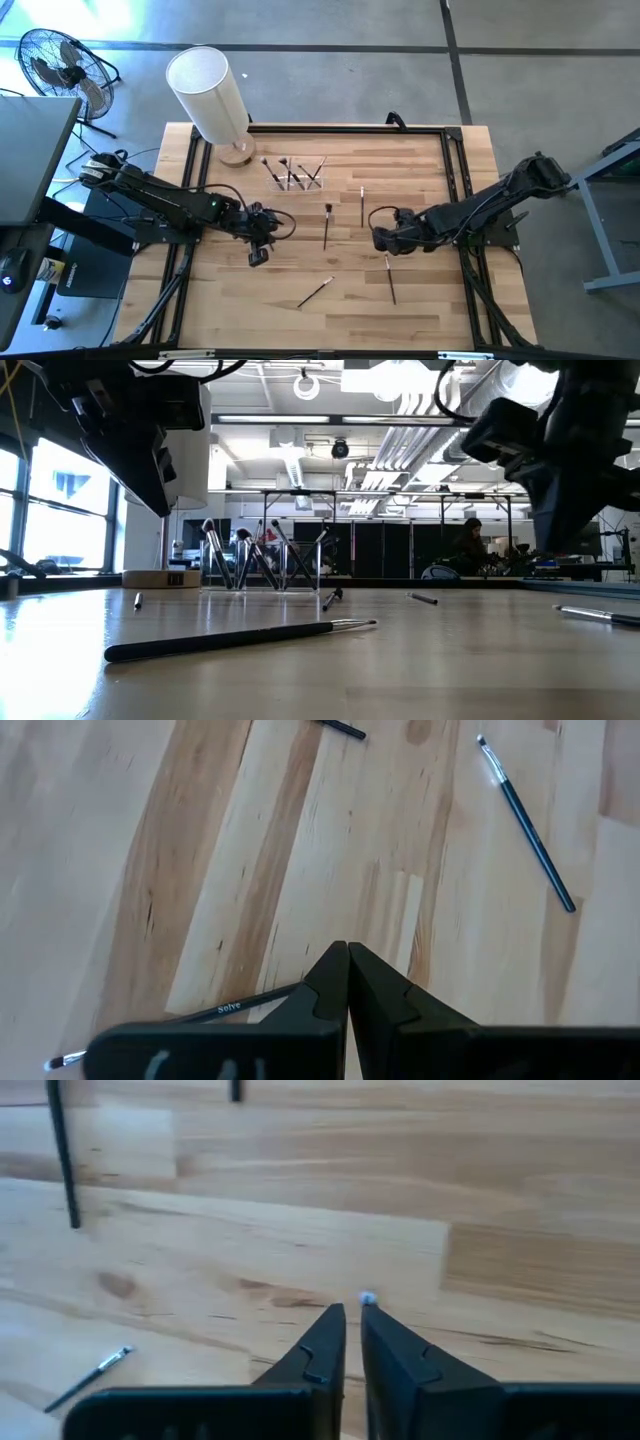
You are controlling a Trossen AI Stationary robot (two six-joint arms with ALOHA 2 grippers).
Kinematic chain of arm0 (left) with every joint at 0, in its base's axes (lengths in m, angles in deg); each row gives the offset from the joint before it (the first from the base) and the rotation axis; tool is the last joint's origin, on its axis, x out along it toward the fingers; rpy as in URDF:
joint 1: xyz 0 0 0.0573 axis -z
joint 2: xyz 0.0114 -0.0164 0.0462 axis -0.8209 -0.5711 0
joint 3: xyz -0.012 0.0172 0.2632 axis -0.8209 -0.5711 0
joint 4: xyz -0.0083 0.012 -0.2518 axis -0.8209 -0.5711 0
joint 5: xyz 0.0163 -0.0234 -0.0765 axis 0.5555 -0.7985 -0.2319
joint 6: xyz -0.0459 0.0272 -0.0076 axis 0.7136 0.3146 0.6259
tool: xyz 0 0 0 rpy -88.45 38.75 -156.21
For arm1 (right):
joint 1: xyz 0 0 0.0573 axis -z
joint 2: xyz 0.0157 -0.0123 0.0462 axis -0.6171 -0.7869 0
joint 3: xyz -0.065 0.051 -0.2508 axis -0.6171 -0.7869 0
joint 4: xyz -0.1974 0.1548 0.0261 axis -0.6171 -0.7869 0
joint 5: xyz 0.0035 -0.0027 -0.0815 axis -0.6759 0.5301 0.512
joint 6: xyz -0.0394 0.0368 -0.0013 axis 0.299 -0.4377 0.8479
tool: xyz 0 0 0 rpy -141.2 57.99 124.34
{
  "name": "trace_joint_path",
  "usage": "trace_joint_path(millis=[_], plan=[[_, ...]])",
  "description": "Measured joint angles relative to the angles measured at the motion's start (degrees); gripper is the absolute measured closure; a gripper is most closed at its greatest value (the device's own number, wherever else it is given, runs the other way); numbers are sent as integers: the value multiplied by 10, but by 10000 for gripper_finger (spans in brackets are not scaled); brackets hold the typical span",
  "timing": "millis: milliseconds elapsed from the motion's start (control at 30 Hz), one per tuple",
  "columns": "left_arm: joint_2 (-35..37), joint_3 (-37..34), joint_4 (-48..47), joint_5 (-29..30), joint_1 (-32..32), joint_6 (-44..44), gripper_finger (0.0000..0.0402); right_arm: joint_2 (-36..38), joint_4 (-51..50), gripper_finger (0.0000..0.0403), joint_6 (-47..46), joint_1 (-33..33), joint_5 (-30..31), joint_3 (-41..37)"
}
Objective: Pick & Place Makeup Supplies
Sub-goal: Put the black makeup brush into the transparent organizer
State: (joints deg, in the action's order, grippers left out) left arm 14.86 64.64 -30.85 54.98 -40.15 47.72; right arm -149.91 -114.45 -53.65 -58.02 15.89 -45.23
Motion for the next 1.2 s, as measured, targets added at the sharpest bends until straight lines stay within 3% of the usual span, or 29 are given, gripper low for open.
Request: trace_joint_path(millis=[133, 267, 467, 600, 933, 1200], plan=[[0, 0, 0, 0, 0, -1, 401, -35, 62, 359, 19, -12, 0, 2], [0, 0, 0, 0, 0, -1, 401, -97, 80, 382, 69, -27, 24, 63], [0, 0, -2, 0, 0, -2, 401, -202, -73, 394, 128, -25, 47, 217], [0, 0, -3, 0, 0, -7, 401, -247, -165, 391, 121, -17, 42, 270], [0, 0, -4, -5, 0, -1, 401, -254, -166, 390, 85, -12, -13, 210], [0, 0, -4, -7, 0, -1, 401, -254, -140, 390, 85, -12, -16, 187]])
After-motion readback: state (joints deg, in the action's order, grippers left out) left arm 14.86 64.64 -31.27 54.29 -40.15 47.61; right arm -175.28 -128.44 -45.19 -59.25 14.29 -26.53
